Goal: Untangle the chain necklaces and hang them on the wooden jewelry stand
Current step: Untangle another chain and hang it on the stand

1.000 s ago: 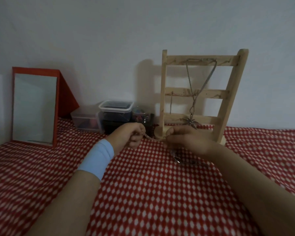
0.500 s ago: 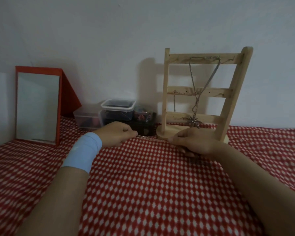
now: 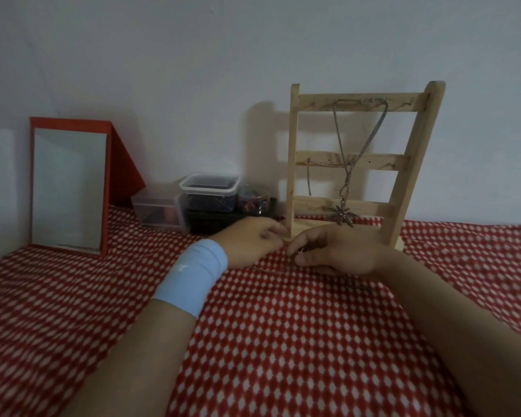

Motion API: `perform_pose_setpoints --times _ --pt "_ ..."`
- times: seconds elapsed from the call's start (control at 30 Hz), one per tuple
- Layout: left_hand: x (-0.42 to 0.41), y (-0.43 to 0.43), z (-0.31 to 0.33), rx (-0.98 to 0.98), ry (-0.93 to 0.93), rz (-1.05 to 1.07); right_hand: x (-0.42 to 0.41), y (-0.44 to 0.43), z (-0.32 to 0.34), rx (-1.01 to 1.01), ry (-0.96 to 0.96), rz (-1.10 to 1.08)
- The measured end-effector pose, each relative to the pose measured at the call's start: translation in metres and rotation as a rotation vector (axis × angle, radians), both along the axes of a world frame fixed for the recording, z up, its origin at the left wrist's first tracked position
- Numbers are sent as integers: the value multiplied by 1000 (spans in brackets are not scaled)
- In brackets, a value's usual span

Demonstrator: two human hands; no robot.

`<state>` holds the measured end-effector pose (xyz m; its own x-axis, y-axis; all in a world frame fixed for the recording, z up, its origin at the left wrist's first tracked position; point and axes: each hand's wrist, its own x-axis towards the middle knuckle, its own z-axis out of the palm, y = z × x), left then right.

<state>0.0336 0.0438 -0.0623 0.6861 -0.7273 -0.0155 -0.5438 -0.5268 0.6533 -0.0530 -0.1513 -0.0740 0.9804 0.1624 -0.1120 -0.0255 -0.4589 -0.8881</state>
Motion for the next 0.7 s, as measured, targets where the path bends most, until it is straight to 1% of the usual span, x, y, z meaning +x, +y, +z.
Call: perform_pose_setpoints --times 0.07,0.1,0.17,0.3,0.4,0.47,0.57,0.7 --pt "-10 -10 -6 -144 339 -45 0 1 -1 51 -37 -39" --pt "-10 -11 -11 -166 399 -49 -1 -1 -2 57 -52 -54" --pt "-3 -8 -18 -108 319 -47 -2 -6 -2 25 -64 -70" --pt "2 -3 -19 -73 360 -31 -7 -13 2 -23 -39 -66" --pt "-1 -3 -15 -42 294 -23 -9 -12 3 4 -28 -75" --pt "0 -4 -16 -46 318 -4 -7 -11 0 -12 -54 -101" --pt "0 -4 -17 -73 394 4 -3 -10 -5 -87 -125 -158" --pt "4 -1 -18 -35 380 9 -2 -11 -5 -138 -197 -154"
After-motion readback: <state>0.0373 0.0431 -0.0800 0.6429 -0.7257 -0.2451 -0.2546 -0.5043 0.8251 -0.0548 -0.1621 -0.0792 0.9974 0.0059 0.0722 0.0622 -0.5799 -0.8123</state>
